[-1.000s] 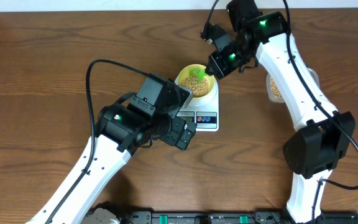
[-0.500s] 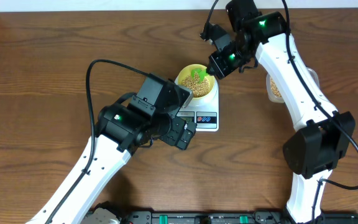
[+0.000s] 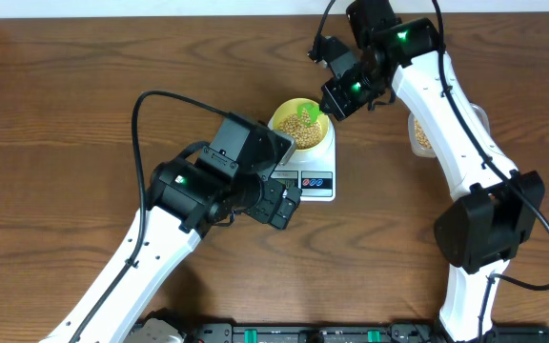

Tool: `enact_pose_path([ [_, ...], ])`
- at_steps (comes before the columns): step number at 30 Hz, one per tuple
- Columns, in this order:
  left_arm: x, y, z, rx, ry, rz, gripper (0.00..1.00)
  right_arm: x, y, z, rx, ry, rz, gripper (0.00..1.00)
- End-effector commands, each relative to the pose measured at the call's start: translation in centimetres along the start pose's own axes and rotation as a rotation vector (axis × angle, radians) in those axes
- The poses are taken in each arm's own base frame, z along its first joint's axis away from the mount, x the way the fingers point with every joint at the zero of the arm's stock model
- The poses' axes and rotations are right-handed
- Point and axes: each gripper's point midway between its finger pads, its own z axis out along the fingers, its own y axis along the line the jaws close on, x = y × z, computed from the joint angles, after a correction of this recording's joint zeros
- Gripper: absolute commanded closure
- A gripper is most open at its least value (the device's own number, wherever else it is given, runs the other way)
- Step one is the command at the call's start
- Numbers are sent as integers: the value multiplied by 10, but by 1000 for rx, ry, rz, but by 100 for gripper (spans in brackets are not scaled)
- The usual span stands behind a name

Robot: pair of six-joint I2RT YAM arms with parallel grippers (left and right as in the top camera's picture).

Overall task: Scoop item into bowl and weigh 50g on scale
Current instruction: 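Tip the scoop and shake soybeans into the yellow bowl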

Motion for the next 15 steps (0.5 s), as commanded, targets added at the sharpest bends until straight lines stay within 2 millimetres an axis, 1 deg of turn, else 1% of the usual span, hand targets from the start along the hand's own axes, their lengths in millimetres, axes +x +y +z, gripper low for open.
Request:
enact_pose_path([
  [1, 0, 0, 0, 7, -1, -5, 2, -5, 2, -5, 11, -16, -28, 99],
  [15, 0, 0, 0, 7, -1, -5, 2, -2, 3, -5, 7, -2, -23, 99],
])
